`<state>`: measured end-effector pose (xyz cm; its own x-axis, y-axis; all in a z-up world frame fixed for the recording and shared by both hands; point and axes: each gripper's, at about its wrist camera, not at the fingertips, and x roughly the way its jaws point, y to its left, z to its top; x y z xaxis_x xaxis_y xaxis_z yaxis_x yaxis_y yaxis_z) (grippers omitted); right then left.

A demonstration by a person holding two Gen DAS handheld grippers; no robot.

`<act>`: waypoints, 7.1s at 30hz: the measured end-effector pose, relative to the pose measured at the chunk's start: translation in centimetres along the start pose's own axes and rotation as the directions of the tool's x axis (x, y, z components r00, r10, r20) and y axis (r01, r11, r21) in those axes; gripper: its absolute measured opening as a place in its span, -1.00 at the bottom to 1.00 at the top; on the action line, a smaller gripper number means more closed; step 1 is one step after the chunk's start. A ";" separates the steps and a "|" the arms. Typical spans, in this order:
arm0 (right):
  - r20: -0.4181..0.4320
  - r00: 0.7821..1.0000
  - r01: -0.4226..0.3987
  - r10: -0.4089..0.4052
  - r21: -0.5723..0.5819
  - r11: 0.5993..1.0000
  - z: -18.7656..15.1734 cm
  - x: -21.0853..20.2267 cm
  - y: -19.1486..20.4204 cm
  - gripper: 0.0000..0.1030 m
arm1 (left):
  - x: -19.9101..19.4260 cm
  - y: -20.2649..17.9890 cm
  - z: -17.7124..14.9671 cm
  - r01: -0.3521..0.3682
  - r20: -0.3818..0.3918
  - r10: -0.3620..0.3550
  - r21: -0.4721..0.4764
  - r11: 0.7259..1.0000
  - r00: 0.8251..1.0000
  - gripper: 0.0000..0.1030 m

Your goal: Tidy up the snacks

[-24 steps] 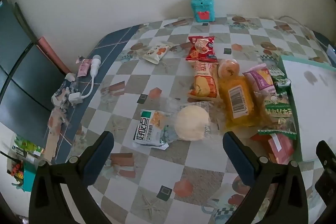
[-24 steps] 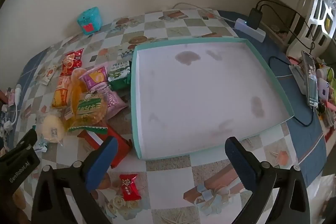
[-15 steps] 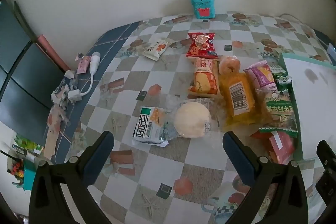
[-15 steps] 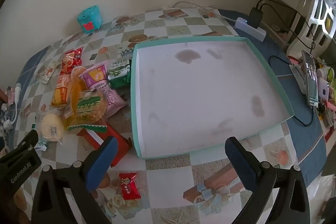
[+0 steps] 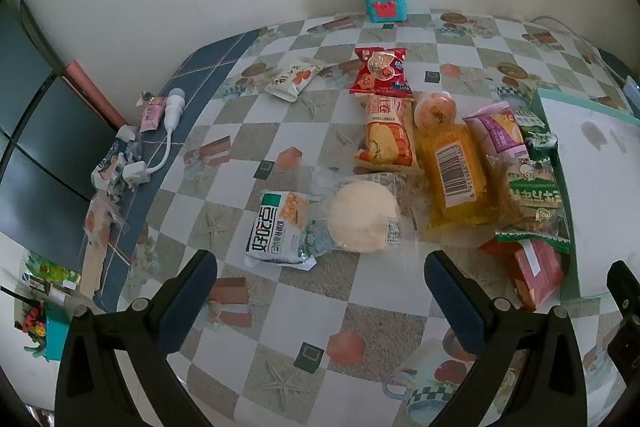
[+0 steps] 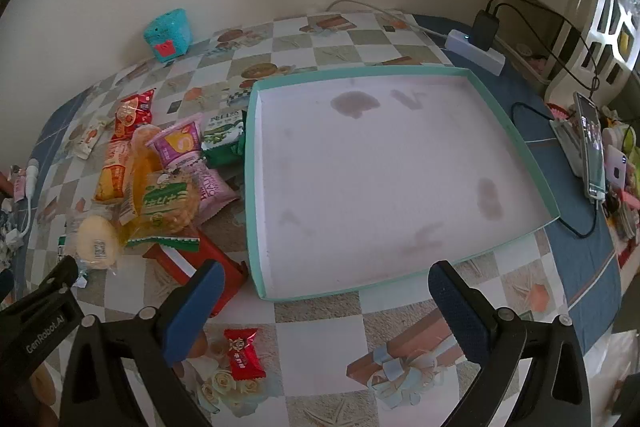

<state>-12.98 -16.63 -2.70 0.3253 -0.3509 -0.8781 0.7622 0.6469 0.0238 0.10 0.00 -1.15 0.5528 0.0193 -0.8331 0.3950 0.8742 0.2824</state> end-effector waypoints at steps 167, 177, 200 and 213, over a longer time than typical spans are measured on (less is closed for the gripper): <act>-0.213 0.920 -0.331 0.328 0.024 0.943 4.5 2.3 9.3 -0.63 | 13.3 7.5 3.6 0.041 -0.203 -0.118 -0.349 0.936 0.972 0.74; -0.221 0.919 -0.327 0.326 0.034 0.944 4.5 2.6 9.0 -0.63 | 13.7 10.9 2.5 0.016 -0.210 -0.129 -0.468 0.884 0.969 0.74; -0.221 0.916 -0.334 0.336 0.044 0.941 4.5 2.5 8.8 -0.63 | 10.4 8.9 2.9 0.090 -0.147 -0.151 -0.357 0.930 0.978 -0.12; -0.188 0.941 -0.255 0.280 0.147 0.956 5.9 3.2 4.6 -0.63 | 2.3 4.8 6.2 0.247 0.019 -0.251 -0.258 0.934 0.968 -0.12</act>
<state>-5.13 -18.77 -2.56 0.4147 -0.0223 -0.9097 0.7278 0.6082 0.3169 7.85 1.20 1.24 0.4500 -0.2095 -0.8681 0.3159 0.9466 -0.0647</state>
